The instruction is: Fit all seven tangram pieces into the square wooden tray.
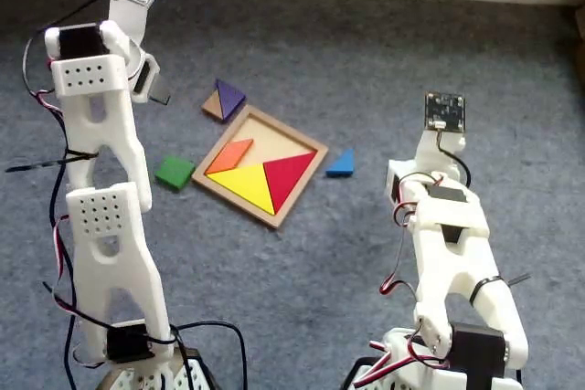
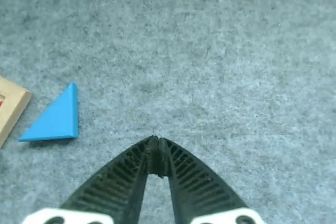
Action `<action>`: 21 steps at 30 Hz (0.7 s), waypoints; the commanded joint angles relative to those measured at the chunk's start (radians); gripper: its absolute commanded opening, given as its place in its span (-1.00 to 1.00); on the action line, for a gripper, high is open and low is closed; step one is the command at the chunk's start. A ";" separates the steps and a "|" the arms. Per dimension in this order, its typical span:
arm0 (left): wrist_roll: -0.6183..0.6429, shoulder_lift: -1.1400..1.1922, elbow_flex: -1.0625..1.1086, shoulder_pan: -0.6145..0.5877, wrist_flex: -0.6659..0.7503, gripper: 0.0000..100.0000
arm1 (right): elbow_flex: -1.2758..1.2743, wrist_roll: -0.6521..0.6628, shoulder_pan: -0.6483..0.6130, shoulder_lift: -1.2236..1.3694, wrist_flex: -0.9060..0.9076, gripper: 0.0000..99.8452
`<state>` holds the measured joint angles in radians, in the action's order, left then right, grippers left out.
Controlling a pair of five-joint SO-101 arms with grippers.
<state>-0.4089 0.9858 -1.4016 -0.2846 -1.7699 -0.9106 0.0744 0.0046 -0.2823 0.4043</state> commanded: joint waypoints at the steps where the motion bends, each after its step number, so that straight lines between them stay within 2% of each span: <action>1: -0.049 -0.186 0.226 -0.018 -0.008 -0.46 | 0.001 -0.002 -0.001 -0.044 -0.027 -0.98; 7: -0.072 -0.404 0.547 -0.013 -0.005 -0.46 | 0.001 -0.002 -0.002 -0.044 -0.027 -0.98; 12: -0.074 -0.472 0.664 -0.016 -0.005 -0.46 | 0.001 -0.002 -0.007 -0.044 -0.024 -0.97; 15: -0.074 -0.467 0.713 -0.028 0.002 -0.46 | 0.005 -0.009 -0.007 -0.044 -0.002 -0.84; 18: -0.068 -0.463 0.756 -0.079 0.071 -0.47 | 0.047 -0.011 -0.008 -0.056 0.191 -0.78; 21: -0.054 -0.463 0.794 -0.140 0.135 -0.52 | 0.209 -0.051 -0.027 -0.039 0.386 -0.78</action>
<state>-0.4718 0.5762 -0.6191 -0.3644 -1.6886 -0.8600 0.0652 0.0046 -0.2823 0.6206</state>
